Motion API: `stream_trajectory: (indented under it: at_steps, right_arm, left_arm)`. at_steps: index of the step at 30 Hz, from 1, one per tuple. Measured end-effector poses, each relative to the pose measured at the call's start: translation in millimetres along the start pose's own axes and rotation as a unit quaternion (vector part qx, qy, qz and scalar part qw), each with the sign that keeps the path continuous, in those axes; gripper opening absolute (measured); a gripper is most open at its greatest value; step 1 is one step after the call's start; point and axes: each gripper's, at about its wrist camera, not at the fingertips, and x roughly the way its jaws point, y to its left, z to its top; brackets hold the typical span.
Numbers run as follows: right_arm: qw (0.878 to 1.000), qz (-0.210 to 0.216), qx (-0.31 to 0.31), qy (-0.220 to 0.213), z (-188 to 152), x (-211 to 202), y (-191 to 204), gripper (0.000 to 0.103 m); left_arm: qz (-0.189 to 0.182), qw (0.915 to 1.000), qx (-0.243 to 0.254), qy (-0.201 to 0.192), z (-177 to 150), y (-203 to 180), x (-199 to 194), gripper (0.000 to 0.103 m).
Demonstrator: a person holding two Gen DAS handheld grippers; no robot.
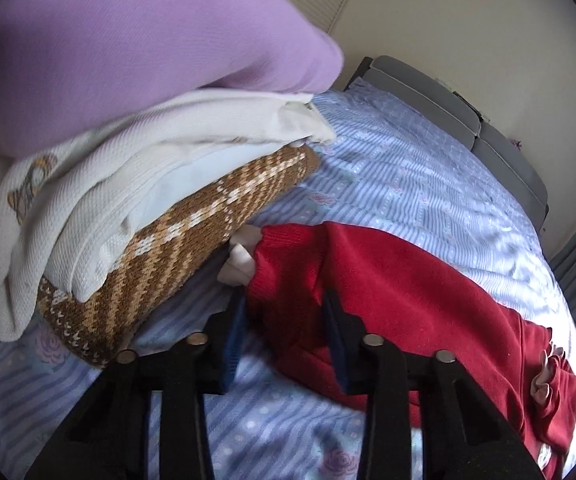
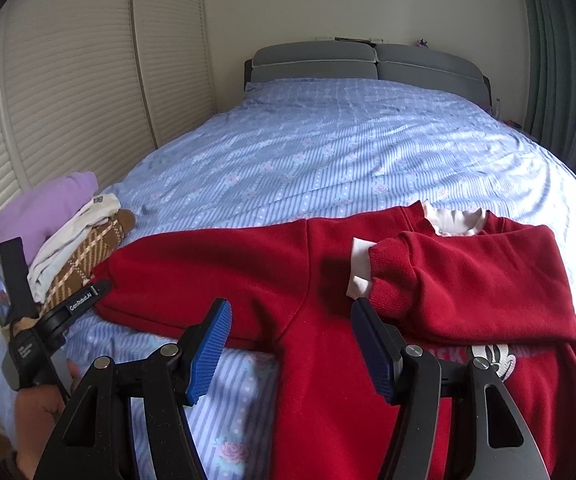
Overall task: Fold small clothes
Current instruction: 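Grasp the other sleeve cuff with the left gripper and lift it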
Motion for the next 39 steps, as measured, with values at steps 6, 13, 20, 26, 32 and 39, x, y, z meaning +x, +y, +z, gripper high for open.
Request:
stream_trajectory:
  at_steps: [6,13,20,26,32,39]
  right_arm:
    - [1.000,-0.002,0.012,-0.003,-1,-13,-14,0.063]
    - [0.999,-0.011,0.034,-0.019,2,-35,-39,0.063]
    - [0.998,-0.010,0.056,-0.022,3,-50,-60,0.063]
    - [0.997,-0.017,0.075,-0.029,-3,-67,-93,0.063]
    - [0.991,-0.043,0.118,-0.042,-14,-89,-153,0.063]
    - [0.975,-0.072,0.203,-0.053,-31,-108,-243,0.063]
  left_arm:
    - [0.010,0.9987,0.042,-0.027,9,-23,-19,0.010]
    - [0.000,0.9963,0.068,-0.053,23,-36,-47,0.010]
    - [-0.004,0.9928,0.101,-0.065,21,-60,-71,0.009]
    - [-0.019,0.9776,0.182,-0.103,8,-123,-110,0.009]
    - [-0.064,0.9531,0.267,-0.128,-19,-211,-139,0.009]
    - [-0.116,0.9280,0.334,-0.119,-63,-320,-148,0.009]
